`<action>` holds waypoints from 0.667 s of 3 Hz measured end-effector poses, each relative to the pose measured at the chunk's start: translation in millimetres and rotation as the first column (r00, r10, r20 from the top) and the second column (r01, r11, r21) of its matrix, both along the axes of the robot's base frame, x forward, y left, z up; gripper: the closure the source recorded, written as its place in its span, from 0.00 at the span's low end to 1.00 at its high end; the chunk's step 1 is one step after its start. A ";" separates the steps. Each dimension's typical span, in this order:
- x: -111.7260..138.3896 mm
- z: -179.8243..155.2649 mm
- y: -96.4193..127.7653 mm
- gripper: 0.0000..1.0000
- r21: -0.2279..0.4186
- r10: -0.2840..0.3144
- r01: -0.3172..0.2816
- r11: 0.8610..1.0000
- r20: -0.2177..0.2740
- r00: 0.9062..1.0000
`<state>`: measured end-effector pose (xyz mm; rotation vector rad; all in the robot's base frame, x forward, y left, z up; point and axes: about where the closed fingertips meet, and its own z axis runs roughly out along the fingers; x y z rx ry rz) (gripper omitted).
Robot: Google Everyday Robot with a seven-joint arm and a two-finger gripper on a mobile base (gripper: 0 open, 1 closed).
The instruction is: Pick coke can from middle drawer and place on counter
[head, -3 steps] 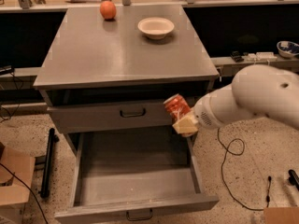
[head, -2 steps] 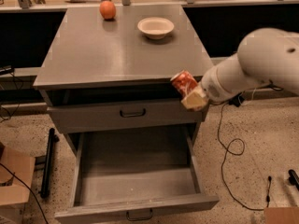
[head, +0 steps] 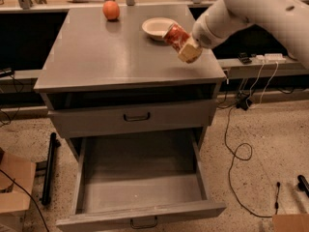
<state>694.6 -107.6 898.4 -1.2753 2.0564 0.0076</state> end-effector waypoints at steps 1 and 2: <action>33.9 29.8 25.3 0.76 -0.011 0.072 -0.072 0.997 0.033 0.997; 79.9 -2.3 64.8 0.46 0.029 0.150 -0.150 0.988 0.006 0.989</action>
Offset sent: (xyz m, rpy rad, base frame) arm 0.1242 0.0884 -0.0243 0.0589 0.0091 0.2002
